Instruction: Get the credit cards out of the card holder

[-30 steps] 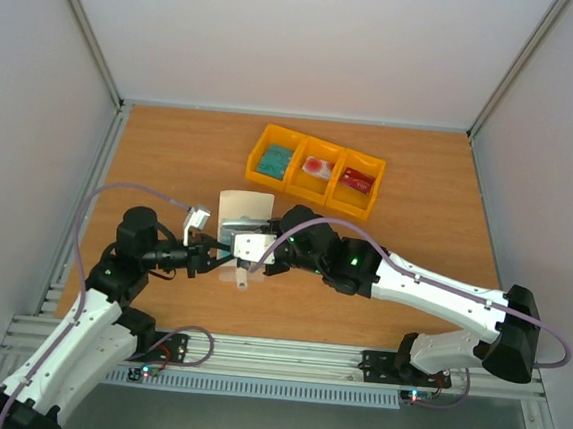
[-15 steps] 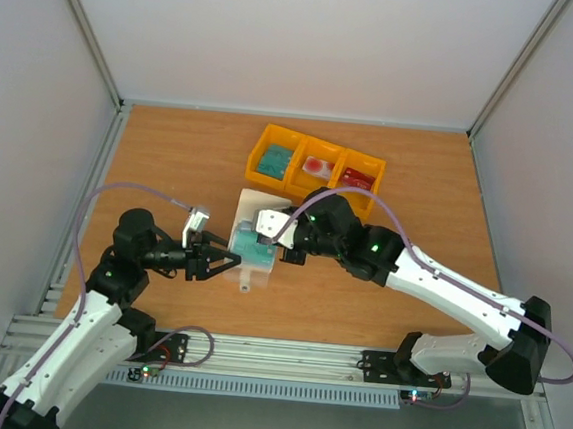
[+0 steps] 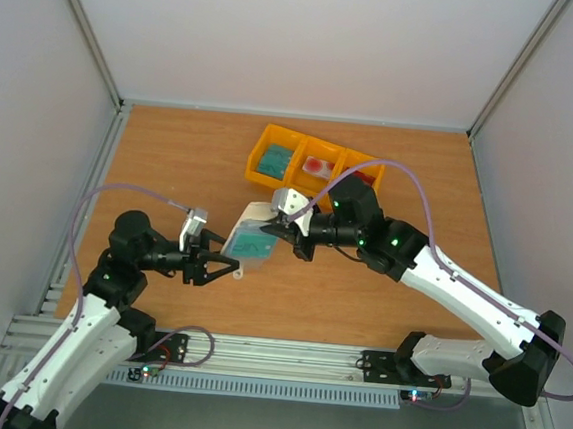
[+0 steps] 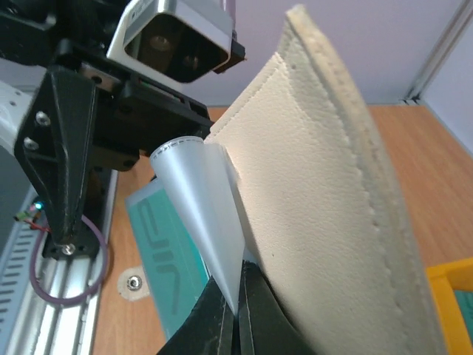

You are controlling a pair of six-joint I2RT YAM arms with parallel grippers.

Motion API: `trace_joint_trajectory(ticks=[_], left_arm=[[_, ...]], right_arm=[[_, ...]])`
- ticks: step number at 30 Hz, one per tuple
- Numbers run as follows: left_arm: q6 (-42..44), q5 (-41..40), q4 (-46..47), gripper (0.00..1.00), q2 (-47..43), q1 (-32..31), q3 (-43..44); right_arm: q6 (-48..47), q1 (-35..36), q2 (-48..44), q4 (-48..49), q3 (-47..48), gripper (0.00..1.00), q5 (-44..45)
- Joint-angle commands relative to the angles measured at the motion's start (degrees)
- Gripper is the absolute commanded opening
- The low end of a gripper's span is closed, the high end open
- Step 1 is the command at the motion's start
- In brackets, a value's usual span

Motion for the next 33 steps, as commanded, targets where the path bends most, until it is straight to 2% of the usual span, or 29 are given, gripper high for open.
trace_joint_trajectory(ticks=[1,4,6,8,11,15,23,26,29,31,33], left_arm=[[9.62,-0.33,-1.60,0.62,-2.86,-0.35,0.93],[19.80,-0.68,-9.02,0.47,-3.93,-0.35,3.62],[29.91,-0.01,-13.89,0.40,-4.31,-0.49,5.17],[35.71,-1.60,-16.57,0.39,-4.36,-0.51,5.82],[32.55,-5.70,-13.40,0.35,-3.64,-0.55,5.98],[29.90,-6.65,-11.37,0.30,-3.62,-0.53,5.72],[21.18,-12.14,-6.04,0.31,-2.52,-0.54,4.99],[19.33,-12.58,-4.20,0.39,-2.11,-0.55,4.50],[18.43,-12.53,-3.12,0.42,-1.78,-0.62,4.23],[17.93,-12.13,-2.26,0.42,-1.60,-0.62,4.12],[17.25,-10.60,-0.72,0.37,-1.41,-0.62,3.92]], right_arm=[[4.46,-0.27,0.47,1.36,3.84,0.01,-4.76],[4.66,-0.38,0.50,1.28,4.22,0.01,-5.10],[5.73,-0.82,0.46,1.65,4.60,0.01,-6.39],[6.31,-1.07,0.67,1.58,5.17,0.01,-7.43],[6.77,-1.08,1.05,1.45,5.40,0.01,-8.52],[7.15,-1.08,1.12,1.64,5.38,0.01,-9.73],[8.81,-1.04,2.27,1.89,5.30,0.01,-13.93],[9.17,-0.99,3.13,0.89,5.82,0.01,-14.95],[9.51,-1.02,3.46,0.22,6.09,0.01,-15.25],[9.80,-0.99,3.67,0.24,6.24,0.01,-15.50],[9.89,-0.99,4.07,-0.18,6.43,0.01,-15.26]])
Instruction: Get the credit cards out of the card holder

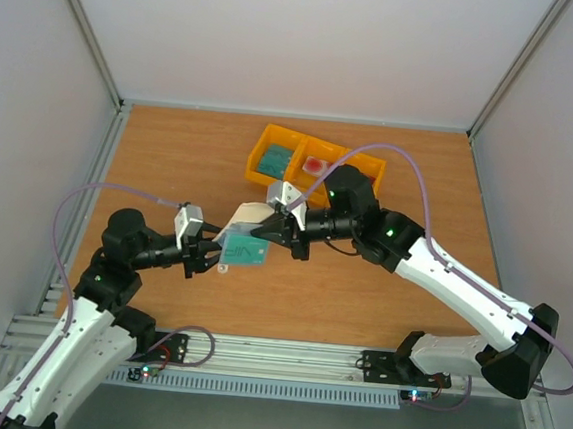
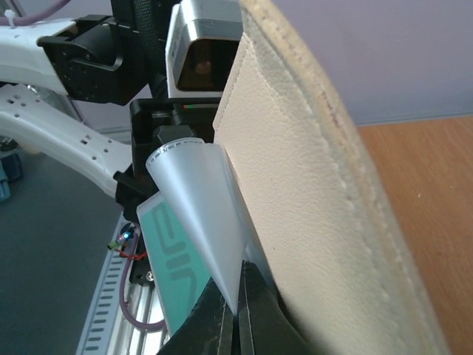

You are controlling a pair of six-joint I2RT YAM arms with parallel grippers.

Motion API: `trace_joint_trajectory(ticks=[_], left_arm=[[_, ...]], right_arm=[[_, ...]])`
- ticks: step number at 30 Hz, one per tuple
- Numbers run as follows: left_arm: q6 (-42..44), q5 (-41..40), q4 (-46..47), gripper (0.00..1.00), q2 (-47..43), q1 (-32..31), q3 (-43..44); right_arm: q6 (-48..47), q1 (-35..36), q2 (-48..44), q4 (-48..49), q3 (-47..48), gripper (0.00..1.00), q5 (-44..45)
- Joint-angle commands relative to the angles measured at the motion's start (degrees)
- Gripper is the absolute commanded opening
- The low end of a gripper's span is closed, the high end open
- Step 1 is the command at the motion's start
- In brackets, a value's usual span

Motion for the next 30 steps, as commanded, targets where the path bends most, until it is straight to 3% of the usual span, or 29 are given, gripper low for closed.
trace_joint_trajectory(ticks=[1,4,5,8,13,23,27,30], left_arm=[[-2.62,2.02,7.31,0.31,0.35,-0.37,-0.96],[-4.54,3.61,9.38,0.03,0.18,-0.31,-1.46],[-5.26,3.60,9.88,0.01,0.22,-0.31,-1.46],[-11.55,3.63,8.86,0.00,1.28,-0.31,-1.65],[-23.71,3.19,2.74,0.00,4.31,-0.31,-3.11],[-21.42,-3.22,-2.82,0.00,6.15,-0.31,-2.57],[-21.85,-6.56,-5.16,0.00,6.96,-0.31,-2.05],[-21.67,-8.71,-5.77,0.00,7.33,-0.33,-1.81]], right_arm=[[1.41,0.01,0.82,-0.46,2.10,0.01,-2.04],[1.47,-0.05,1.63,-2.09,3.05,0.01,-2.51],[1.66,-0.07,1.87,-2.66,3.44,0.03,-1.88],[3.11,-1.00,2.13,-2.65,3.75,0.16,3.03],[5.79,-2.42,3.97,-1.93,4.36,0.31,13.68],[3.05,-2.98,5.13,-8.42,9.05,0.41,27.52],[-0.32,-2.98,3.48,-15.36,14.33,0.43,21.37],[-1.25,-2.90,1.99,-17.19,14.68,0.42,7.33]])
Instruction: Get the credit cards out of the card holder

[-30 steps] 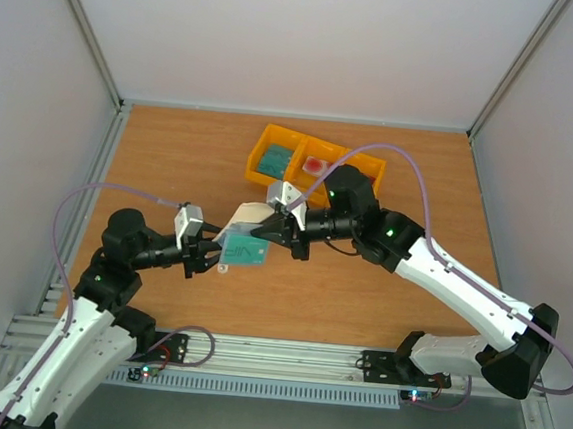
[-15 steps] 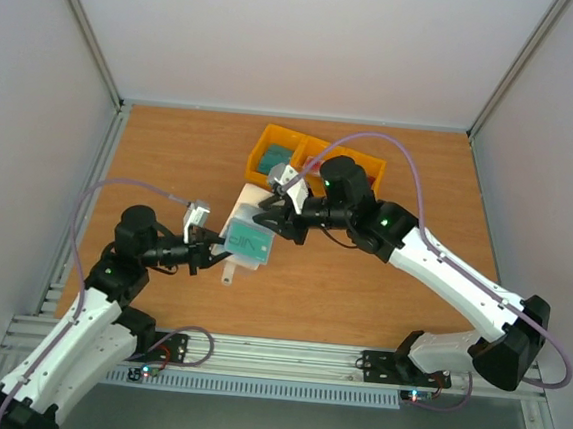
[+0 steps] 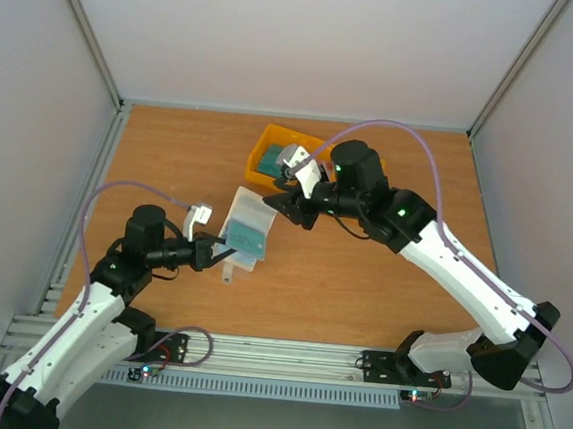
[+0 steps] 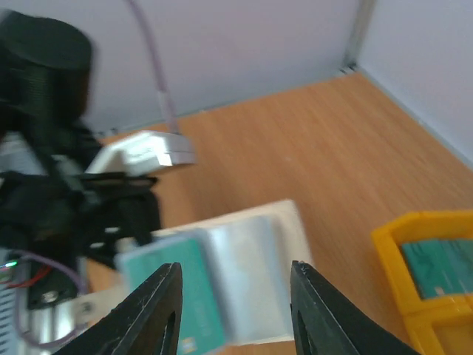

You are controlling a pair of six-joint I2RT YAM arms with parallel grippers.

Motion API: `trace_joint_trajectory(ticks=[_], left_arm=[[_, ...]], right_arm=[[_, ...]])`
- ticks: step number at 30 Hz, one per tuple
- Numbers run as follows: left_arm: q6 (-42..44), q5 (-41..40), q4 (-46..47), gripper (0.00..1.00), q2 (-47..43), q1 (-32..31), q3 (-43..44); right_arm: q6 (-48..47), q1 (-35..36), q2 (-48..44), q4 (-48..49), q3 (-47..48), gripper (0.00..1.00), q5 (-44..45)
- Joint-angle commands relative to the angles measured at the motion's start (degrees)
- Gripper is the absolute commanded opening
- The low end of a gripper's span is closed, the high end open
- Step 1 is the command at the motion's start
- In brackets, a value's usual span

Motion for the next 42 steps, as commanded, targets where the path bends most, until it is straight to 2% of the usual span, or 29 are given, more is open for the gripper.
trace_joint_trajectory(ticks=[1,3,5,8,14,21,25,29,31,42], left_arm=[[-0.34,-4.08,0.15,0.00,0.29,-0.12,0.85],[-0.65,-3.95,1.27,0.00,0.37,-0.12,0.45],[-0.48,-2.74,2.78,0.00,0.07,-0.11,0.03],[3.19,0.13,4.45,0.00,-0.81,-0.14,-0.30],[18.52,9.19,6.61,0.00,-2.25,-0.11,-0.10],[19.02,16.68,12.21,0.00,-2.53,-0.20,-1.25],[23.17,18.73,10.37,0.00,-4.02,-0.50,-1.17],[32.77,18.99,4.83,0.00,-5.18,-0.98,0.06],[34.78,18.95,4.06,0.00,-5.15,-1.16,0.52],[32.81,16.89,7.04,0.00,-5.53,-1.70,0.51]], right_arm=[[-2.84,0.05,-2.82,-5.63,1.50,0.41,-20.27],[-2.64,1.17,-1.42,-5.42,0.53,0.40,-31.43],[-1.83,2.07,0.79,-5.39,0.10,0.36,-34.88],[-2.85,1.90,3.72,-6.72,0.39,0.32,-32.41],[-4.58,1.58,7.64,-9.72,2.86,0.27,-30.15],[-5.48,1.49,8.60,-12.02,2.69,0.25,-29.79],[-5.76,1.25,8.65,-12.64,2.97,0.26,-29.07],[-6.26,1.05,8.49,-13.30,3.79,0.27,-29.97],[-6.13,1.05,8.71,-13.60,3.95,0.30,-30.58],[-8.55,2.25,10.84,-17.33,4.15,0.33,-36.00]])
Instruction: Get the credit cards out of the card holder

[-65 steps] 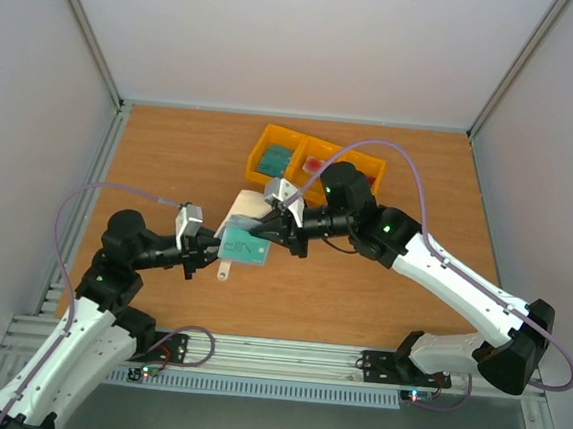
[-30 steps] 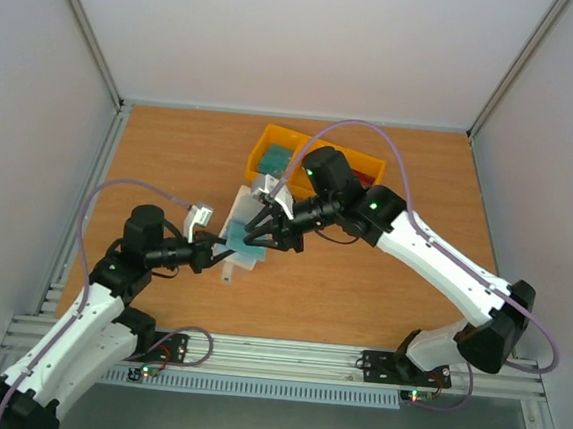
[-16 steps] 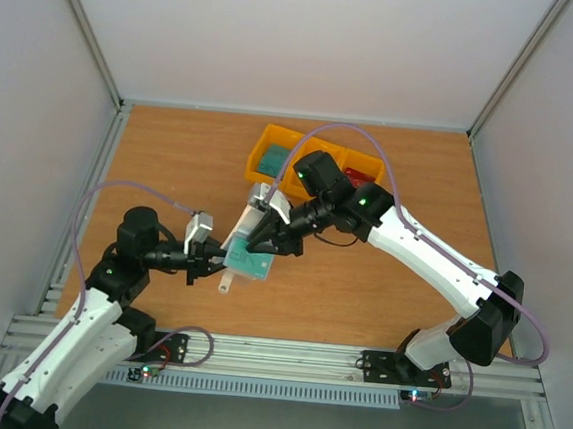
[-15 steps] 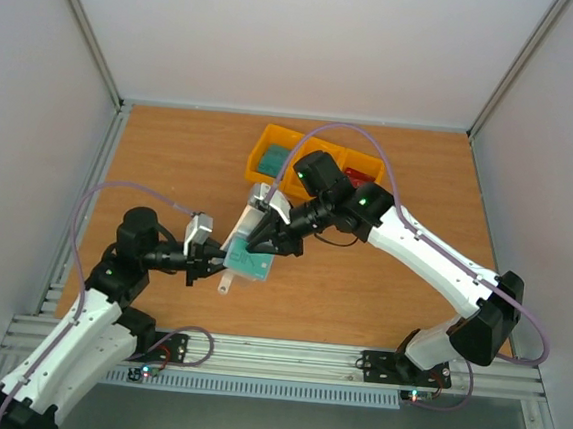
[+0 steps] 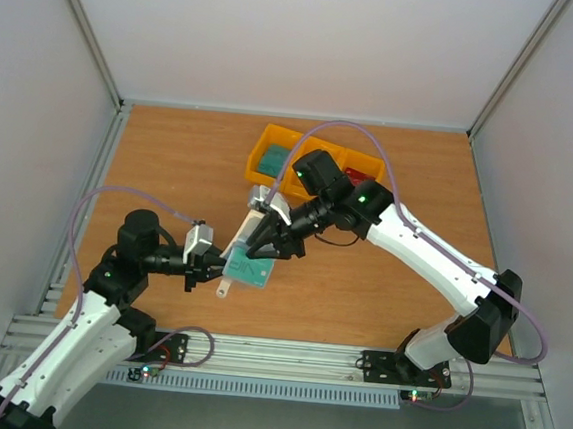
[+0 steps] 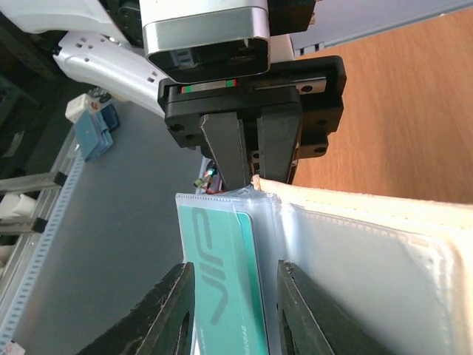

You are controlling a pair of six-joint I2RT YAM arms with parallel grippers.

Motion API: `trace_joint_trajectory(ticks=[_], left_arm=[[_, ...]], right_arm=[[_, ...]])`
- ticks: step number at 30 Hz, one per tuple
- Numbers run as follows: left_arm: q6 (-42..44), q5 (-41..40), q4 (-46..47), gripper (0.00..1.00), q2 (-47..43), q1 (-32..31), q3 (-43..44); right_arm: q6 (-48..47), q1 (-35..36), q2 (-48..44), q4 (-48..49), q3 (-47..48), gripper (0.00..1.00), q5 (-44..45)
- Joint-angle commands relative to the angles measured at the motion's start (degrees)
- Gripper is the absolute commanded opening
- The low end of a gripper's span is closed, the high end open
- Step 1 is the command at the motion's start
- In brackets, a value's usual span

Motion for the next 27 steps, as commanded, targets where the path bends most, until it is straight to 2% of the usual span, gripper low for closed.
trace_joint_trajectory(ticks=[1,12,17,27], left_arm=[[0.13,0.20,4.71,0.00,-0.87,-0.41,0.93],[-2.63,-2.28,6.68,0.00,-0.67,-0.41,0.67],[-6.42,-4.57,7.13,0.00,-0.53,-0.41,0.34],[-9.16,-6.52,9.11,0.00,-0.89,-0.41,0.08]], right_arm=[[-3.02,1.08,2.05,-4.10,1.89,0.33,-2.95],[-3.72,2.53,2.89,-5.14,2.02,0.28,-4.16],[-3.54,2.83,1.98,-4.91,1.74,0.26,-6.24],[-2.07,4.16,1.37,-4.49,-0.24,0.27,3.45]])
